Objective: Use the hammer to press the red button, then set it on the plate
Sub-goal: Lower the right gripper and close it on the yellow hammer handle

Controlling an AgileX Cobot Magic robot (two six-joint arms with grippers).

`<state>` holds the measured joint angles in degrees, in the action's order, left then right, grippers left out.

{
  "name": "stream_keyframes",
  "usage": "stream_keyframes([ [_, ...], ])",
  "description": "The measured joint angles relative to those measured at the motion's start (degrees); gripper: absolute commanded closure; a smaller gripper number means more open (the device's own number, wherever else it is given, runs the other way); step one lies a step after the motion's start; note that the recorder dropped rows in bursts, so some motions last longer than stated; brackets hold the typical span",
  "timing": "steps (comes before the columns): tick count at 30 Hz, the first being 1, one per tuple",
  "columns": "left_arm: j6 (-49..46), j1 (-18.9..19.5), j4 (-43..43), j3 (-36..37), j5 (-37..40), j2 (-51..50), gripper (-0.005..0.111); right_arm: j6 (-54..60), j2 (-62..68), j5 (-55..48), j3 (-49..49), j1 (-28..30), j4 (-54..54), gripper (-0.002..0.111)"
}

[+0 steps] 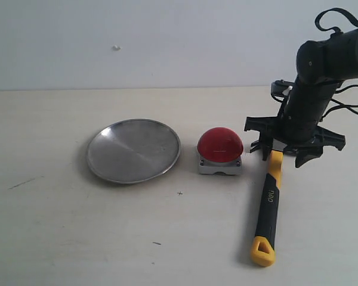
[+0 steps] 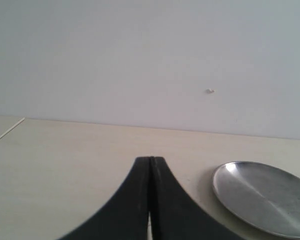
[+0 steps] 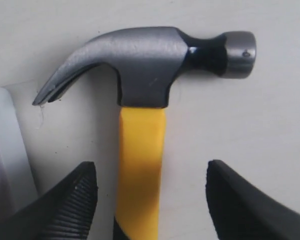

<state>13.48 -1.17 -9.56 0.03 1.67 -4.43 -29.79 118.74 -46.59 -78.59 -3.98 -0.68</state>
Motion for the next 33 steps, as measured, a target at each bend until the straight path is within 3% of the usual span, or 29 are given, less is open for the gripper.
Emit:
stream_keyframes([
  [15,0.0,0.0,0.0,0.0,0.0,0.0,0.107,0.03,0.4,4.23,0.0,0.0,1.66,0.048],
  [23,0.0,0.0,0.0,0.0,0.0,0.0,0.107,0.69,0.59,3.08,-0.12,0.0,2.65,0.054],
  [33,0.0,0.0,0.0,0.0,0.0,0.0,0.107,0.69,4.32,-0.33,-4.13,0.0,2.65,0.054],
])
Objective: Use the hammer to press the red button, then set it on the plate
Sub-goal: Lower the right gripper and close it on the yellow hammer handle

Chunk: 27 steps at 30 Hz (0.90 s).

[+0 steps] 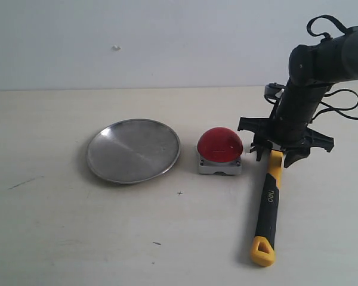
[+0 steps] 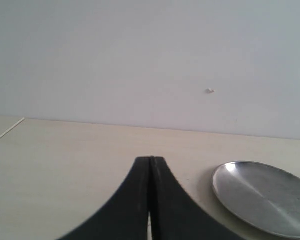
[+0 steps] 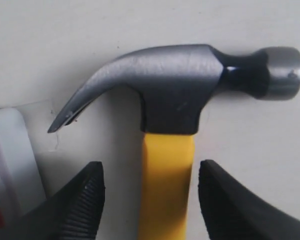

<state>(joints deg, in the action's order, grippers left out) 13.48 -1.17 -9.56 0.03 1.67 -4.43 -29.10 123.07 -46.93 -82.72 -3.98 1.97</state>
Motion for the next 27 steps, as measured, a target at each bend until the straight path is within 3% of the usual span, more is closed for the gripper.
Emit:
stream_keyframes([
  [17,0.0,0.0,0.0,0.0,0.0,0.0,0.107,0.11,2.2,-0.92,-1.46,0.0,-0.16,0.056],
  [23,0.0,0.0,0.0,0.0,0.0,0.0,0.107,0.11,2.32,-0.92,-1.48,0.0,-0.52,0.086],
  [27,0.0,0.0,0.0,0.0,0.0,0.0,0.107,0.09,2.32,-0.92,-1.48,0.21,-0.98,0.099],
])
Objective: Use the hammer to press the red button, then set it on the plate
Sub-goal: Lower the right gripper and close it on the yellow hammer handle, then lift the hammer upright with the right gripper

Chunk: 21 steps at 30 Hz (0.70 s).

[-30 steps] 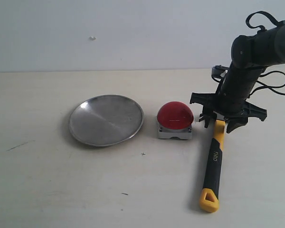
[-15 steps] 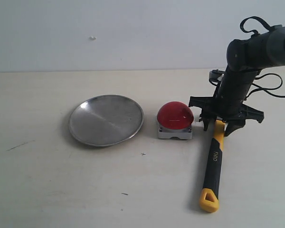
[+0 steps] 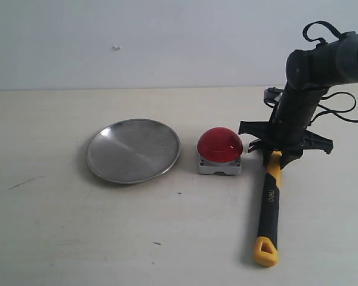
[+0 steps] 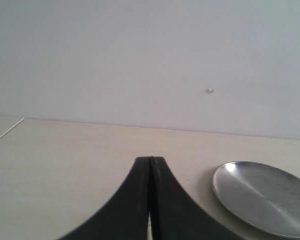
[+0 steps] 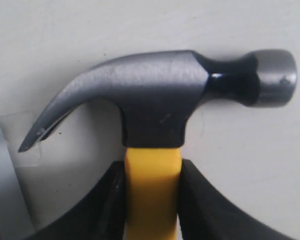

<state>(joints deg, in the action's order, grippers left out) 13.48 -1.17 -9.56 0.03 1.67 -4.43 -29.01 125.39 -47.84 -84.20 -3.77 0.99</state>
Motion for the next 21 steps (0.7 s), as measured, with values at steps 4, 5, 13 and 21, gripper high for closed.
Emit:
stream_keyframes([
  [4,0.0,0.0,0.0,0.0,0.0,0.0,0.107,1.07,0.0,0.11,0.0,0.0,-0.12,0.101],
  [5,0.0,0.0,0.0,0.0,0.0,0.0,0.107,1.52,0.0,0.23,0.0,0.0,-0.23,0.101],
  [13,0.0,0.0,0.0,0.0,0.0,0.0,0.107,2.99,0.02,1.48,0.0,0.0,-0.99,0.102],
  [21,0.0,0.0,0.0,0.0,0.0,0.0,0.107,4.02,-0.23,2.37,0.0,0.0,-2.48,0.108],
])
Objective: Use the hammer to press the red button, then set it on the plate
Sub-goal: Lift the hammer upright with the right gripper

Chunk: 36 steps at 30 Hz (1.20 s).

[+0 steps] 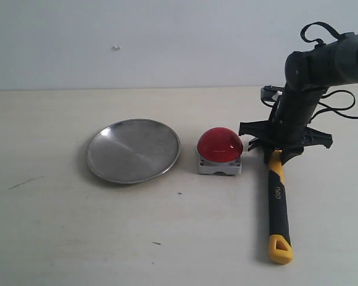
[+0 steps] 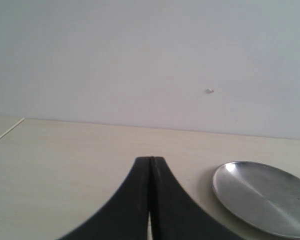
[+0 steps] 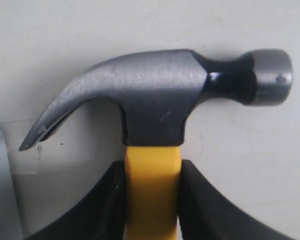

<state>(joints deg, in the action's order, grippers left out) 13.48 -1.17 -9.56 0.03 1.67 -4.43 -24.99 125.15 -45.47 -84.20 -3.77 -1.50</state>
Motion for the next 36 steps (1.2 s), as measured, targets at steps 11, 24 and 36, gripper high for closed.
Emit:
stream_keyframes([
  [11,0.0,0.0,0.0,0.0,0.0,0.0,0.107,15.72,-17.07,2.78,9.86,3.38,11.14,0.108],
  [24,0.0,0.0,0.0,0.0,0.0,0.0,0.107,44.78,-41.52,9.0,26.55,10.75,40.47,0.108],
  [36,0.0,0.0,0.0,0.0,0.0,0.0,0.107,78.17,-53.48,10.63,39.19,10.75,82.59,0.108],
])
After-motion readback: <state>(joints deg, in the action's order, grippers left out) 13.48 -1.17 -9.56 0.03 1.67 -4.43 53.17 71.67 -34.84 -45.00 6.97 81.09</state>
